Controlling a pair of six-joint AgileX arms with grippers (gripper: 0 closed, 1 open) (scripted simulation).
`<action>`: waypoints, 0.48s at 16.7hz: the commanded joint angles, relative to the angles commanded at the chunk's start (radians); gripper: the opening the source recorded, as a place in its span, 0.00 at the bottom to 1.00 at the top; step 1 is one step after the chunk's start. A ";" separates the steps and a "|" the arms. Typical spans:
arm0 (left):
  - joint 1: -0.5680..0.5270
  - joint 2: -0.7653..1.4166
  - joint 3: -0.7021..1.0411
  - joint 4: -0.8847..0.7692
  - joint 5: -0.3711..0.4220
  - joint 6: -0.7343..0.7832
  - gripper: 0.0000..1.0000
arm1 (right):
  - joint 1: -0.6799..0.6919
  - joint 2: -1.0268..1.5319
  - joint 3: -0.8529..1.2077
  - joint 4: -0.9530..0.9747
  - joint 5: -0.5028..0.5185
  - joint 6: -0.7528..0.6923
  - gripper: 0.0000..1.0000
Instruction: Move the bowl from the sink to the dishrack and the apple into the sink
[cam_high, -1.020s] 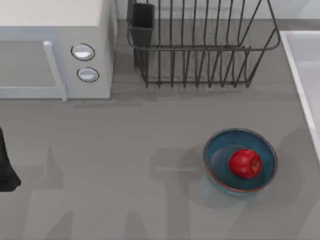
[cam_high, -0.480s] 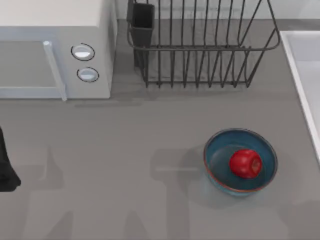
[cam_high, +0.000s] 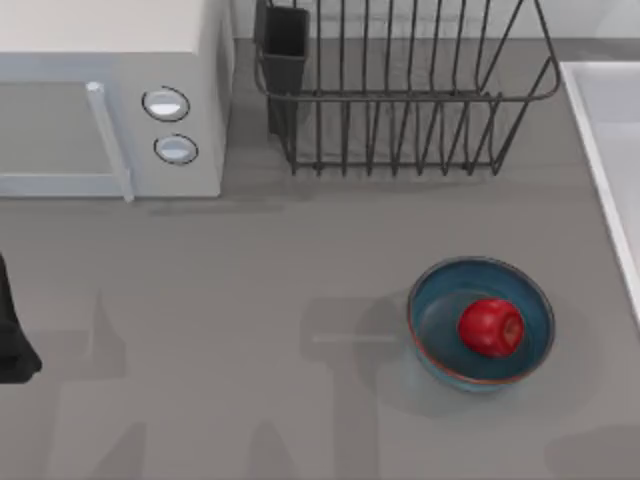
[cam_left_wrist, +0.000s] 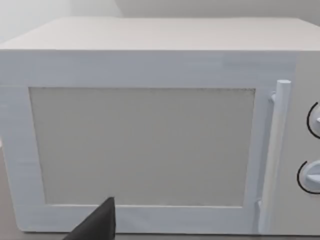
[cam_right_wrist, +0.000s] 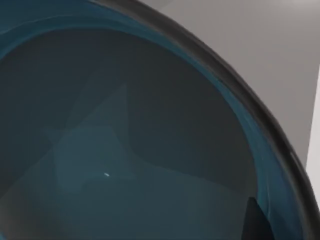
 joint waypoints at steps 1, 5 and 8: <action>0.000 0.000 0.000 0.000 0.000 0.000 1.00 | 0.010 0.001 0.001 0.010 0.006 0.007 0.00; 0.000 0.000 0.000 0.000 0.000 0.000 1.00 | 0.150 0.017 0.010 0.152 0.087 0.097 0.00; 0.000 0.000 0.000 0.000 0.000 0.000 1.00 | 0.340 0.036 0.016 0.344 0.194 0.205 0.00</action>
